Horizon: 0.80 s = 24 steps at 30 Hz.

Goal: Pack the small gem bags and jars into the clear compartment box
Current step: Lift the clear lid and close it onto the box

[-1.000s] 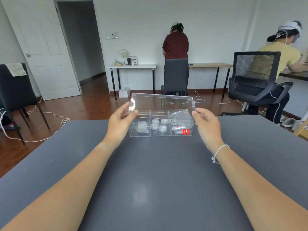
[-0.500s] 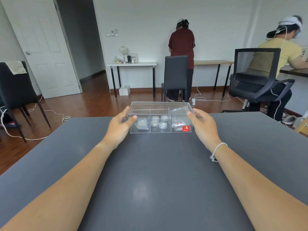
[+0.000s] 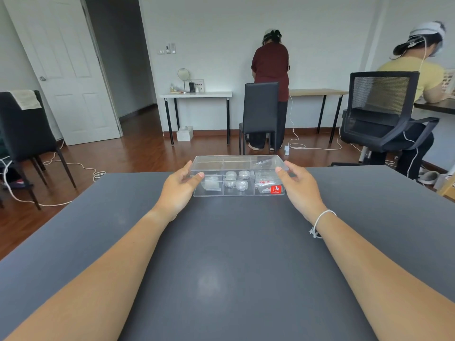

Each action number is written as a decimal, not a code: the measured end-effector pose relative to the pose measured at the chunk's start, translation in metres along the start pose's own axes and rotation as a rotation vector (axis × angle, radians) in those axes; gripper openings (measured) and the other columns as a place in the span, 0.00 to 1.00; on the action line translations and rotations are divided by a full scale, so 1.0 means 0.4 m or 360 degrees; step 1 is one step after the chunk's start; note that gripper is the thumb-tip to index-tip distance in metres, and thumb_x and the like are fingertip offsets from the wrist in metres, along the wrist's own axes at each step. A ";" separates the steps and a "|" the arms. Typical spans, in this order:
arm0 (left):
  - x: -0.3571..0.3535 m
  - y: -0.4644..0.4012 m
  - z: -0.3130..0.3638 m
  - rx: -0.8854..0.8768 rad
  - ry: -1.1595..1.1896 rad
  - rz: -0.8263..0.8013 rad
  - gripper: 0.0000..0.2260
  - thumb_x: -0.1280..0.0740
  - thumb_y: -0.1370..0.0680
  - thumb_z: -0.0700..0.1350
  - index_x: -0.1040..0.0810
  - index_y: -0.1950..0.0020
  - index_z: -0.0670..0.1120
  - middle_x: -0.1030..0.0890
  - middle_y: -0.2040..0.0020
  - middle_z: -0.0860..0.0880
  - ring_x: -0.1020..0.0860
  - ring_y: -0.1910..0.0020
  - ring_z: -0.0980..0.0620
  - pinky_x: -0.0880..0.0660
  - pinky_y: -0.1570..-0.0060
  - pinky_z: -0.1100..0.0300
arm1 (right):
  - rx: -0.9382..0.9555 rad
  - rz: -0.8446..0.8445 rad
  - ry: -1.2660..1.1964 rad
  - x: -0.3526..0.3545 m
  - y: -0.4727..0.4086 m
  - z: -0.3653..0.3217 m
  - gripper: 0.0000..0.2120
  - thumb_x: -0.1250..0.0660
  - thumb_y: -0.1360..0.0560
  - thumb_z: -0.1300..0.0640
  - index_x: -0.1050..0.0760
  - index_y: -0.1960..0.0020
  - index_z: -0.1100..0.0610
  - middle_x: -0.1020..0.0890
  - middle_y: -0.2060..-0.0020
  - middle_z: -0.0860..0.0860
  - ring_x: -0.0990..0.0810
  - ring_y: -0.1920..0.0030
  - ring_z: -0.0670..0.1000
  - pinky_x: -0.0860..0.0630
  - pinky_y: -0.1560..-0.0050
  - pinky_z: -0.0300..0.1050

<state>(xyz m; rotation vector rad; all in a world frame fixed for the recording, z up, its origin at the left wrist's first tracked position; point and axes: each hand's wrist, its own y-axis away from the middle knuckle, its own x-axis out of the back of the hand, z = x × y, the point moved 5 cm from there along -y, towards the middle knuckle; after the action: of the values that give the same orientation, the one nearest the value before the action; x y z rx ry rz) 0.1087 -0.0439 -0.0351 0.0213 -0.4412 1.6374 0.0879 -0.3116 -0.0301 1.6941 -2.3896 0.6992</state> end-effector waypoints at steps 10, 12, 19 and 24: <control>-0.001 0.003 0.001 0.0020 -0.0008 -0.0006 0.22 0.36 0.24 0.46 0.33 0.31 0.45 0.34 0.29 0.52 0.33 0.35 0.57 0.38 0.30 0.53 | -0.0027 -0.0031 -0.0049 -0.002 -0.001 0.002 0.22 0.37 0.26 0.47 0.34 0.33 0.50 0.29 0.33 0.51 0.27 0.41 0.50 0.27 0.46 0.42; 0.000 0.003 0.001 0.0023 -0.0023 -0.0008 0.22 0.36 0.24 0.47 0.33 0.31 0.45 0.34 0.29 0.52 0.33 0.34 0.56 0.38 0.30 0.53 | -0.0004 -0.0019 -0.0047 -0.001 -0.001 0.002 0.21 0.37 0.26 0.47 0.33 0.34 0.50 0.28 0.35 0.50 0.29 0.47 0.46 0.30 0.57 0.32; 0.005 0.006 0.006 -0.0024 -0.0148 -0.0050 0.20 0.36 0.24 0.48 0.31 0.33 0.46 0.38 0.27 0.53 0.35 0.32 0.55 0.40 0.31 0.58 | -0.0006 -0.0028 -0.0097 0.000 -0.002 0.006 0.20 0.36 0.26 0.51 0.32 0.35 0.51 0.26 0.36 0.51 0.27 0.49 0.46 0.29 0.54 0.38; 0.008 0.011 0.002 -0.0011 -0.0250 -0.0032 0.26 0.36 0.24 0.49 0.40 0.28 0.49 0.35 0.28 0.51 0.34 0.31 0.53 0.39 0.35 0.62 | 0.0005 -0.0010 -0.0116 0.002 0.000 0.007 0.20 0.36 0.26 0.52 0.31 0.35 0.51 0.26 0.37 0.51 0.26 0.49 0.48 0.28 0.53 0.37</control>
<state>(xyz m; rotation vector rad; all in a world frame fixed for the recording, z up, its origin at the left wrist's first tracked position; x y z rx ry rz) 0.1040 -0.0412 -0.0349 0.1495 -0.5645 1.6209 0.0881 -0.3137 -0.0324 1.7573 -2.4314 0.6511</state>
